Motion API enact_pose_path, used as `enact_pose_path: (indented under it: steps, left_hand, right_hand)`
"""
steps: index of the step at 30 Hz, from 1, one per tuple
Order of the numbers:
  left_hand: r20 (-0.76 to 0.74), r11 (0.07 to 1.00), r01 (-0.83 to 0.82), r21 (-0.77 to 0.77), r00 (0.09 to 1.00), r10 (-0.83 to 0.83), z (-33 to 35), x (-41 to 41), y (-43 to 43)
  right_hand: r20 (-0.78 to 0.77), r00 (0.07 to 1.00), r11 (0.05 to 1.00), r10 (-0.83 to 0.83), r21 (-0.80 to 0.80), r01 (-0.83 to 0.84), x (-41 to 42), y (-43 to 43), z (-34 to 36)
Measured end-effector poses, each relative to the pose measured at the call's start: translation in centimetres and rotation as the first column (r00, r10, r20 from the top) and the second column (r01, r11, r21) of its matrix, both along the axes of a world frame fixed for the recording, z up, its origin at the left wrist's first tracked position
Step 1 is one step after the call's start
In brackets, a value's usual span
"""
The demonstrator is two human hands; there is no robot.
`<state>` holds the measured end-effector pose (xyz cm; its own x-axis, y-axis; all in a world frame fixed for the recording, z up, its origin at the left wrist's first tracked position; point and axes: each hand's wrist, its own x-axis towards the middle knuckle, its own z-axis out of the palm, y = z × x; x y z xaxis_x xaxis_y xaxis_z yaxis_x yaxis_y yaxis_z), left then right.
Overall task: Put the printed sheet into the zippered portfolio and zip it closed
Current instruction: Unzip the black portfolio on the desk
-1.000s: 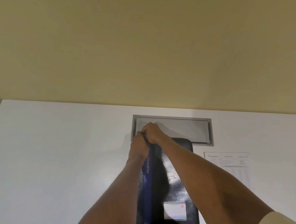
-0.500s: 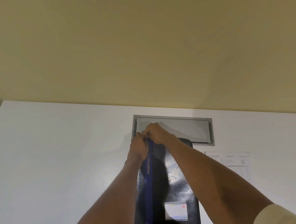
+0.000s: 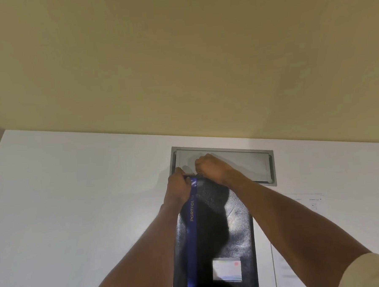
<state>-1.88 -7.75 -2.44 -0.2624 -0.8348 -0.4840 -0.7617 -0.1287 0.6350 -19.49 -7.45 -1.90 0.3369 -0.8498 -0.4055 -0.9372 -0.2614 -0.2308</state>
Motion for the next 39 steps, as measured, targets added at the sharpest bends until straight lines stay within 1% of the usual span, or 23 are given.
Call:
enact_pose_path:
  steps: [3,5,10,15,19,22,25,28,30,33,36,39]
  left_hand:
    - [0.017,1.000,0.007,0.005,1.000,-0.007,-0.1,0.2,-0.3]
    - [0.015,1.000,0.009,0.001,1.000,-0.009,-0.1,0.1,-0.4]
    - [0.007,1.000,-0.012,0.001,1.000,0.012,-0.1,-0.1,-0.8]
    - [-0.008,0.999,-0.034,-0.006,0.999,0.034,-0.1,-0.2,-0.6]
    - [-0.006,0.999,-0.054,-0.006,0.999,0.054,-0.2,-0.2,-0.6]
    - [-0.010,0.998,-0.059,0.000,0.998,0.059,-0.2,-0.3,-0.5]
    - [-0.006,0.998,-0.065,0.004,0.998,0.065,-0.1,-0.4,-0.4]
    - [0.008,0.998,-0.067,0.000,0.998,0.067,-0.1,-0.6,-0.2]
    - [0.026,0.998,-0.067,0.000,0.997,0.067,-0.1,-0.7,-0.2]
    - [0.054,0.998,-0.064,0.003,0.996,0.064,-0.1,-1.0,-0.2]
    - [0.066,0.998,-0.066,0.011,0.996,0.065,-0.1,-1.2,-0.1]
    - [0.083,0.998,-0.063,-0.007,0.995,0.063,0.1,-1.3,0.2]
  right_hand:
    - [-0.129,0.989,0.996,0.070,-0.039,-0.076,-2.1,1.0,0.1]
    - [-0.185,0.981,0.996,0.063,-0.055,-0.074,-3.6,1.8,0.3]
    - [-0.273,0.962,0.996,0.000,-0.084,-0.024,-7.0,4.3,0.6]
    - [-0.307,0.943,0.990,-0.131,-0.091,0.108,-10.2,7.5,0.8]
    - [-0.293,0.924,0.968,-0.246,-0.122,0.219,-11.3,9.9,0.6]
    - [-0.236,0.906,0.934,-0.350,-0.164,0.318,-11.0,12.2,0.2]
    - [-0.183,0.862,0.876,-0.473,-0.206,0.436,-9.9,14.8,-0.1]
    - [-0.101,0.819,0.803,-0.564,-0.298,0.516,-8.5,17.5,-0.2]
    - [-0.062,0.808,0.777,-0.586,-0.325,0.539,-7.5,19.3,-0.4]
    - [-0.047,0.808,0.776,-0.588,-0.314,0.547,-6.1,21.8,-1.0]
    - [-0.092,0.816,0.805,-0.570,-0.260,0.533,-4.8,24.2,-1.5]
    - [-0.113,0.806,0.809,-0.581,-0.192,0.556,-3.7,26.1,-1.8]
